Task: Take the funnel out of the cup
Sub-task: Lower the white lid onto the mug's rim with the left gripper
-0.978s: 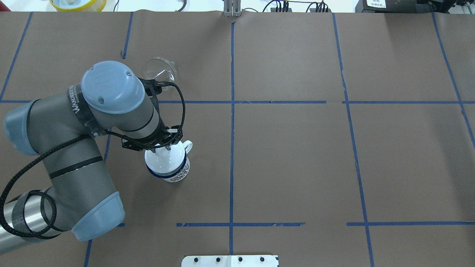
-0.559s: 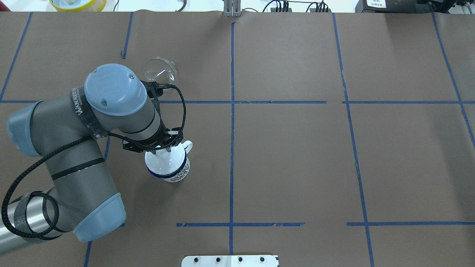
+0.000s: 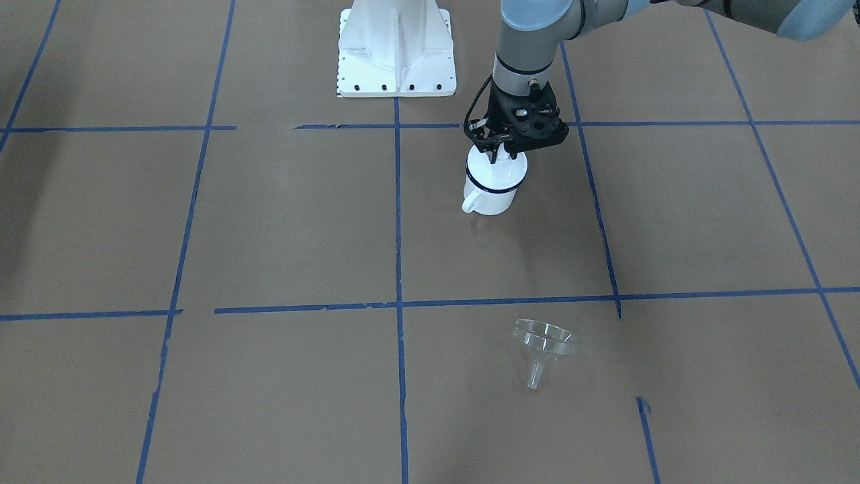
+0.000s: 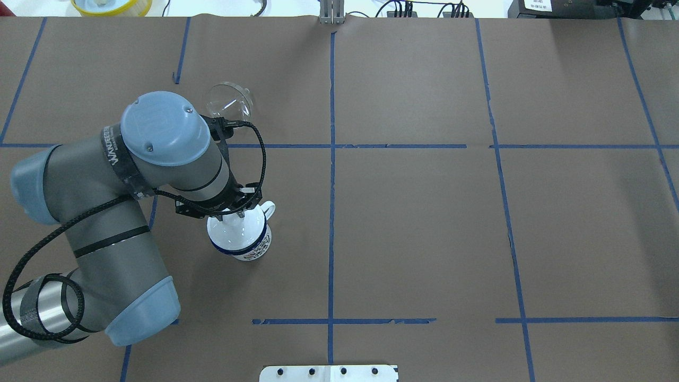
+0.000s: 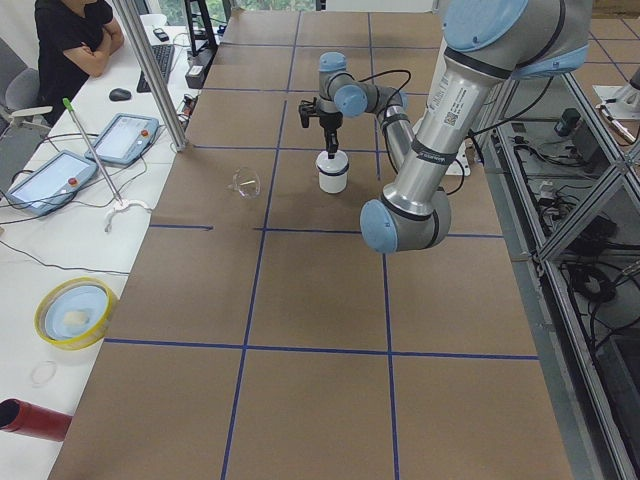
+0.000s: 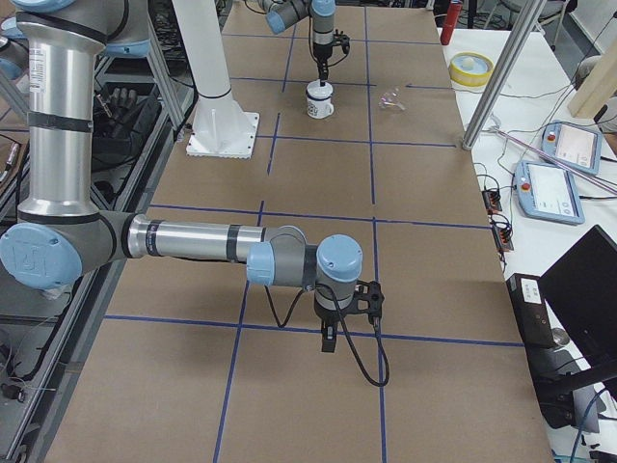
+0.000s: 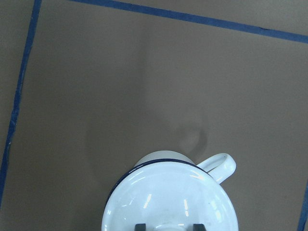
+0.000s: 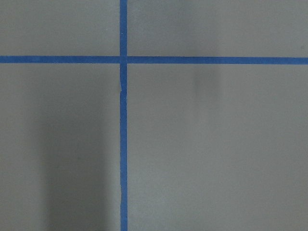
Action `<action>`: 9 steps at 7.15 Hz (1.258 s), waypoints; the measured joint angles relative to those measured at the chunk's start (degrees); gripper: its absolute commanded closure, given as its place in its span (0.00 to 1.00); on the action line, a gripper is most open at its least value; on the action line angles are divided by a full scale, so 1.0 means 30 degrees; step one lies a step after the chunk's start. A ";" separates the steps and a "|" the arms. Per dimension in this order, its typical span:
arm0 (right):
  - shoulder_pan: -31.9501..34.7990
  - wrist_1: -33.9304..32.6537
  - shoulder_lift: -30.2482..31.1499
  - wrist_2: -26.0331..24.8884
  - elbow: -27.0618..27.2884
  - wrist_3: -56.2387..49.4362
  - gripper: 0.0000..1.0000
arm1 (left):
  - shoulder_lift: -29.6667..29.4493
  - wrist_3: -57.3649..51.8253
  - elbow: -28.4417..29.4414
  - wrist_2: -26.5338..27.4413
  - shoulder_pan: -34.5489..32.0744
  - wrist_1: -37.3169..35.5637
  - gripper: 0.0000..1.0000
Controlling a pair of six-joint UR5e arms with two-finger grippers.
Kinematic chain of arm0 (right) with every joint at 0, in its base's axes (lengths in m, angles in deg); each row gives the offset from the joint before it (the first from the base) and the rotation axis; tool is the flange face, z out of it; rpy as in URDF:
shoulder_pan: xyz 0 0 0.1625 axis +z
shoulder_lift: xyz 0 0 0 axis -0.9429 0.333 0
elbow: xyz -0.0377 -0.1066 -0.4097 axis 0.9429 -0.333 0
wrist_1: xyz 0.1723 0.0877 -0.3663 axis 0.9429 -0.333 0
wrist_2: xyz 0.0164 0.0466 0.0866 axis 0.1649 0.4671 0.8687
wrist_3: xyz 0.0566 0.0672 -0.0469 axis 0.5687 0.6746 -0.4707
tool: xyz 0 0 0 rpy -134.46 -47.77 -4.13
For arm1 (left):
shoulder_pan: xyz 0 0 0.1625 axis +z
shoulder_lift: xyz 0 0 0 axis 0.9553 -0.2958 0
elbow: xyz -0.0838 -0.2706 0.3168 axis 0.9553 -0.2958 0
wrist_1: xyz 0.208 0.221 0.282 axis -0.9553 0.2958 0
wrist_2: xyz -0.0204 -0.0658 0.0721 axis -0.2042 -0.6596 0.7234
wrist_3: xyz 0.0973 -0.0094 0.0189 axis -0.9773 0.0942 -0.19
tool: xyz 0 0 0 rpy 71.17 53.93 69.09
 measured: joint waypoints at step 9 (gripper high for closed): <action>0.0000 -0.0001 0.0000 0.0000 -0.0001 0.0000 0.00 | 0.0019 -0.0068 0.0296 -0.0039 0.0000 0.0318 0.00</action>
